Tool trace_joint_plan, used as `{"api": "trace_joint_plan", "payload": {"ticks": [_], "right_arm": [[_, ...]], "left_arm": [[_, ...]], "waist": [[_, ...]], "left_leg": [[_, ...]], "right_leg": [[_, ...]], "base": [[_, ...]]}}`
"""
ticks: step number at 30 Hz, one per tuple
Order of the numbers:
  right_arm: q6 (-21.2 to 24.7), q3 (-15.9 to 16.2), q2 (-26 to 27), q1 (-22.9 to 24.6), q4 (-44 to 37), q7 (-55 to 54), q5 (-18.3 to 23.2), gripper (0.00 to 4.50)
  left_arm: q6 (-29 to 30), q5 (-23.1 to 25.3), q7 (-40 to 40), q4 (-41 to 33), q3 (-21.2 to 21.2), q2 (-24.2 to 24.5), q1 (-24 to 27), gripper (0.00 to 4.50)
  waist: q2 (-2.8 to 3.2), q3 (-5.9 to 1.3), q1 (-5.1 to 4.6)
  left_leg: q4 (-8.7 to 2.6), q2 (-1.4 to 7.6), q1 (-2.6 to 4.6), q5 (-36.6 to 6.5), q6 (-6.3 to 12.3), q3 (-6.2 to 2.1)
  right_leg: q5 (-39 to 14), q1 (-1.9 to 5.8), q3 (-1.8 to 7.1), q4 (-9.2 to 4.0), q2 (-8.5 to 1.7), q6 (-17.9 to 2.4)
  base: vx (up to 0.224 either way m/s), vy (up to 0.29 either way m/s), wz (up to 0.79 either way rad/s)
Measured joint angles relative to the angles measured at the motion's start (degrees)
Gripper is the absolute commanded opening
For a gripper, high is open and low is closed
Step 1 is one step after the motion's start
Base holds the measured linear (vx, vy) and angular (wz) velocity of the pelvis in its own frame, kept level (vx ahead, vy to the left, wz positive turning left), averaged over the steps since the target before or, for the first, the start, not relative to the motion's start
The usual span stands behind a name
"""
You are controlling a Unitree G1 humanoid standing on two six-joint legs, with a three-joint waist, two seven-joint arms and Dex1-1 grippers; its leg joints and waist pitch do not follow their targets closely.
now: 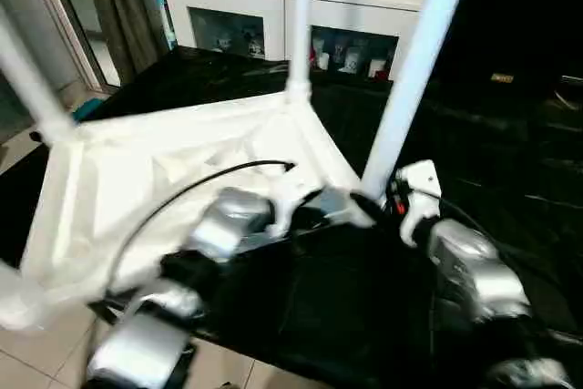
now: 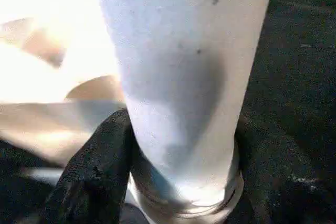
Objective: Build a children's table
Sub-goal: Rotate leg to tighten
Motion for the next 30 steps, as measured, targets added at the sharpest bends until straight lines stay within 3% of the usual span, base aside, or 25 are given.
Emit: {"api": "trace_joint_plan", "payload": {"ticks": [4,5,11,14,21,30], "right_arm": [[-0.8,0.0,0.3,-0.1,0.1,-0.8,-0.7,2.52],[-1.0,0.0,0.2,0.0,0.1,-0.6,-0.6,3.08],[-1.2,0.7,-3.4,1.0,-0.9,7.3,0.2,3.57],[-1.8,2.4,-6.9,1.4,-1.5,13.5,0.5,3.57],[-2.3,6.2,-14.6,4.1,-6.3,32.3,4.2,3.57],[-1.9,9.2,-17.3,5.2,-8.4,38.8,4.5,3.57]], "left_arm": [[-0.1,0.0,0.4,0.5,0.3,-0.3,-0.2,0.0],[-0.4,0.0,0.3,0.6,0.3,-0.3,-0.2,0.0],[-1.6,-0.2,-2.1,0.6,0.3,1.0,-0.2,0.0],[-3.1,-0.5,-5.3,-0.3,0.3,2.9,0.7,0.0],[-5.2,-3.5,-22.8,-8.7,-1.5,11.4,5.6,0.0],[-5.7,-4.3,-27.5,-11.0,-2.0,14.0,7.1,0.0]], "waist": [[0.15,-0.1,0.1],[0.18,-0.12,0.13],[0.21,-0.13,0.06],[0.14,-0.08,-0.07],[0.19,-0.07,0.26],[-0.01,0.06,0.75]], "left_leg": [[-0.07,0.0,-0.03,0.0,0.01,0.0],[-0.09,0.0,-0.03,0.0,0.01,0.0],[-0.2,0.05,-0.05,0.0,0.02,-0.01],[-0.29,0.1,-0.06,0.0,0.02,-0.01],[-0.61,0.15,-0.26,0.2,0.3,0.04],[-0.54,0.16,-0.46,0.1,0.33,0.06]], "right_leg": [[0.0,0.01,-0.01,0.01,-0.01,0.0],[0.0,0.01,-0.01,0.01,-0.01,0.0],[0.1,-0.04,-0.07,0.03,0.02,0.0],[0.1,-0.1,-0.1,0.04,0.07,0.0],[0.0,-0.42,-0.13,0.05,0.13,-0.3],[0.0,-0.6,-0.12,0.16,0.11,-0.3]], "base": [[0.0,0.0,0.0],[0.0,0.0,0.0],[0.0,0.0,0.0],[0.0,0.0,0.0],[0.0,0.0,0.0],[0.0,0.0,0.0]]}}
